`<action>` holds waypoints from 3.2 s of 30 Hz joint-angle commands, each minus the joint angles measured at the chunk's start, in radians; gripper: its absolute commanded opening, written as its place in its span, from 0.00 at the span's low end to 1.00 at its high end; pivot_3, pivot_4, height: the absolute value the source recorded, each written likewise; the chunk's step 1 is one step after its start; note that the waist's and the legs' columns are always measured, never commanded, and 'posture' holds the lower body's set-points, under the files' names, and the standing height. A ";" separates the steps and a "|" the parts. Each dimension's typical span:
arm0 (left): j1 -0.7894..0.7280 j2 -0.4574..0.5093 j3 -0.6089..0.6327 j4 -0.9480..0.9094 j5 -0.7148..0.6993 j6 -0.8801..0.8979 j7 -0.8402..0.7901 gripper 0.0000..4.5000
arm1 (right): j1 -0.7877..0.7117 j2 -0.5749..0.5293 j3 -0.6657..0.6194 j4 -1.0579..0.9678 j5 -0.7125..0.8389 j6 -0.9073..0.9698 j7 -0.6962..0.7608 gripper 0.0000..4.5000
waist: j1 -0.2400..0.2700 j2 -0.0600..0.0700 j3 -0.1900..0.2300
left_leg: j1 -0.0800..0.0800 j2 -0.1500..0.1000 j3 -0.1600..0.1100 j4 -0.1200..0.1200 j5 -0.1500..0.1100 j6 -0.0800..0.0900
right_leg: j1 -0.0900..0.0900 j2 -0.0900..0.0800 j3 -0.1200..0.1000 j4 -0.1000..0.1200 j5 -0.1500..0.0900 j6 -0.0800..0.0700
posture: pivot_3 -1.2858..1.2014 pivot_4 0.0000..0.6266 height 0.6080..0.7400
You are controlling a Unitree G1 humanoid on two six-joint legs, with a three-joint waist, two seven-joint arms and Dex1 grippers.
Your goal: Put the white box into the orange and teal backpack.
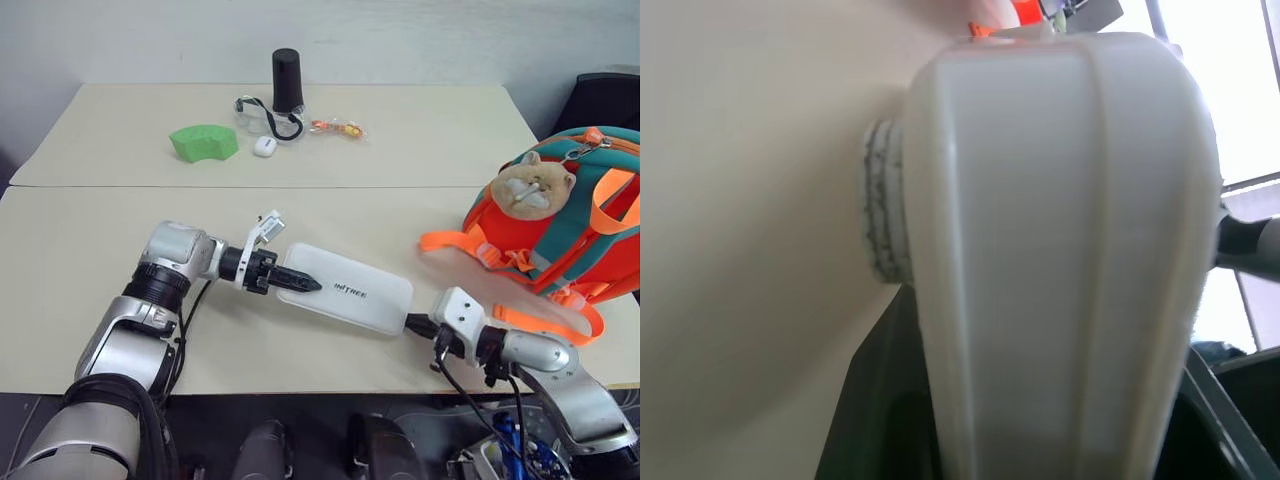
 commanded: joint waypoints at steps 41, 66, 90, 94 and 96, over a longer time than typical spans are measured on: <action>0.253 0.247 0.454 -0.764 -0.443 -0.111 0.290 0.30 | -0.467 -0.113 -0.466 0.546 0.500 0.270 0.128 0.81 | 0.000 0.002 0.001 | 0.001 -0.001 0.001 0.001 -0.001 0.001 | 0.002 0.001 0.001 -0.001 0.001 0.002 | 0.52 0.24 1.00; 0.168 0.300 0.389 -0.506 -0.289 -0.256 0.238 0.30 | -0.112 -0.285 -0.550 -0.092 0.969 0.574 0.441 0.00 | 0.004 0.003 0.002 | 0.000 0.000 0.001 -0.001 -0.002 0.001 | 0.000 0.000 0.001 -0.002 0.001 0.001 | 0.52 0.24 1.00; 0.068 0.388 0.379 -0.579 -0.300 -0.302 0.020 0.30 | 0.086 -0.441 -0.544 -0.139 0.856 0.464 0.765 0.00 | 0.027 -0.001 0.004 | 0.000 0.000 0.000 0.000 -0.002 0.002 | 0.001 0.000 0.001 -0.003 0.001 0.001 | 0.52 0.24 1.00; 0.075 0.383 0.341 -0.612 -0.260 -0.356 0.016 0.30 | 0.087 -0.437 -0.537 -0.135 0.849 0.455 0.762 0.00 | 0.027 -0.001 0.004 | 0.000 0.000 0.000 0.000 -0.002 0.002 | 0.001 0.000 0.001 -0.003 0.001 0.001 | 0.52 0.24 1.00; 0.081 0.376 0.316 -0.627 -0.235 -0.384 0.016 0.30 | 0.088 -0.435 -0.536 -0.136 0.846 0.452 0.759 0.00 | 0.027 -0.001 0.004 | 0.000 0.000 0.000 0.000 -0.002 0.002 | 0.001 0.000 0.001 -0.003 0.001 0.001 | 0.52 0.24 1.00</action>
